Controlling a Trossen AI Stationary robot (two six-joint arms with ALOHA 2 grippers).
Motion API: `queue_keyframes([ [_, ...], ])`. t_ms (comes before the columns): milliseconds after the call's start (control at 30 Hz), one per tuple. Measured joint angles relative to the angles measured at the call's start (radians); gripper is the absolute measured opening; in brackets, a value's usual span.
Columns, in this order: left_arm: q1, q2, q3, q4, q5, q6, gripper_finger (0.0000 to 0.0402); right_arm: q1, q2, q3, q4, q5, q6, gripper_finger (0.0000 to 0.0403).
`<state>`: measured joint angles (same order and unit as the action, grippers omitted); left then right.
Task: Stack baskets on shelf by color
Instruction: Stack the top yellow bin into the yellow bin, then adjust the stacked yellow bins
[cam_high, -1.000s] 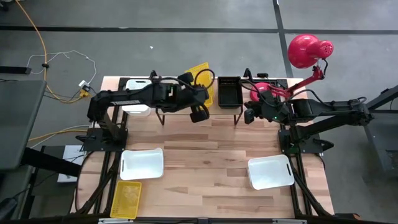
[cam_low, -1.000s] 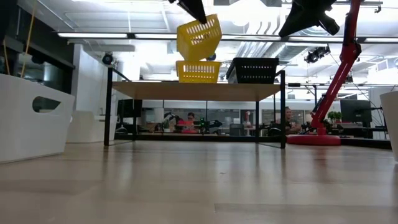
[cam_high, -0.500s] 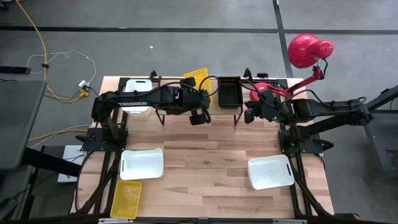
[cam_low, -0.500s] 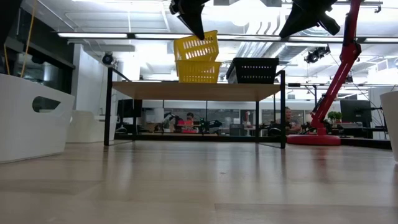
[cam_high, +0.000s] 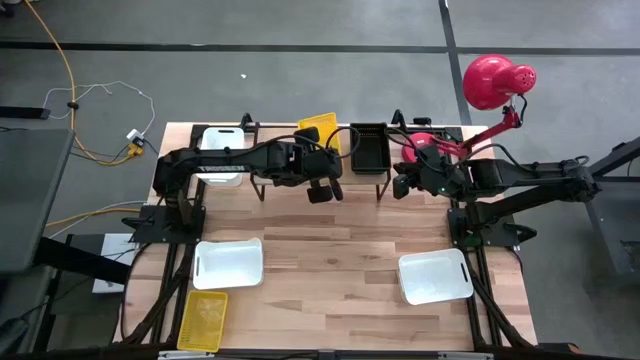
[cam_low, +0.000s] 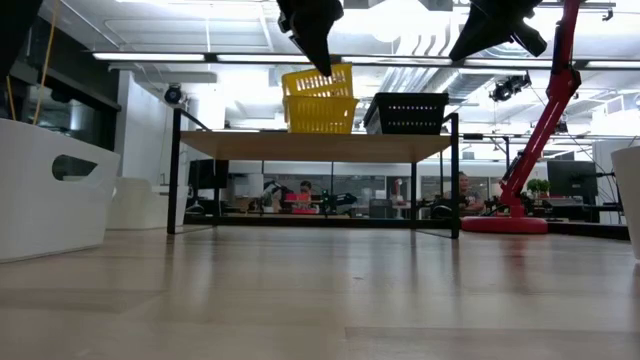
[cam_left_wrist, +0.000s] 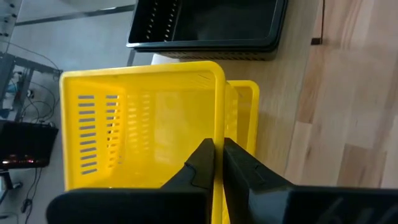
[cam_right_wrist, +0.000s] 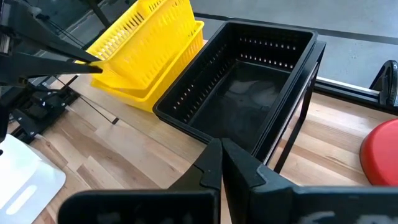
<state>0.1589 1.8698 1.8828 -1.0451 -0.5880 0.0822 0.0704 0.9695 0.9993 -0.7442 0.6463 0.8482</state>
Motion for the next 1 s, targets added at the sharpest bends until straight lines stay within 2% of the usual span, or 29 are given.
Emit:
queue_keyframes([
  [267,0.000,0.000,0.000,0.000,0.000,0.000,0.0043,0.000,0.000,0.000,0.000,-0.002,0.000,0.0000],
  [567,0.000,0.000,0.008,0.002,0.001,0.000,0.0138,0.000,0.000,0.000,0.000,-0.002,0.001,0.0000],
  [767,0.000,-0.003,0.084,-0.010,0.008,-0.002,0.0190,0.000,0.000,0.000,0.001,-0.001,0.007,0.0000],
  [900,0.010,-0.027,0.125,-0.059,0.013,-0.056,0.0189,0.000,0.000,0.000,0.001,0.000,0.007,0.0000],
  [1000,0.044,-0.067,0.126,-0.075,0.001,-0.131,0.0153,0.000,0.000,0.000,0.001,0.000,0.007,0.0000],
])
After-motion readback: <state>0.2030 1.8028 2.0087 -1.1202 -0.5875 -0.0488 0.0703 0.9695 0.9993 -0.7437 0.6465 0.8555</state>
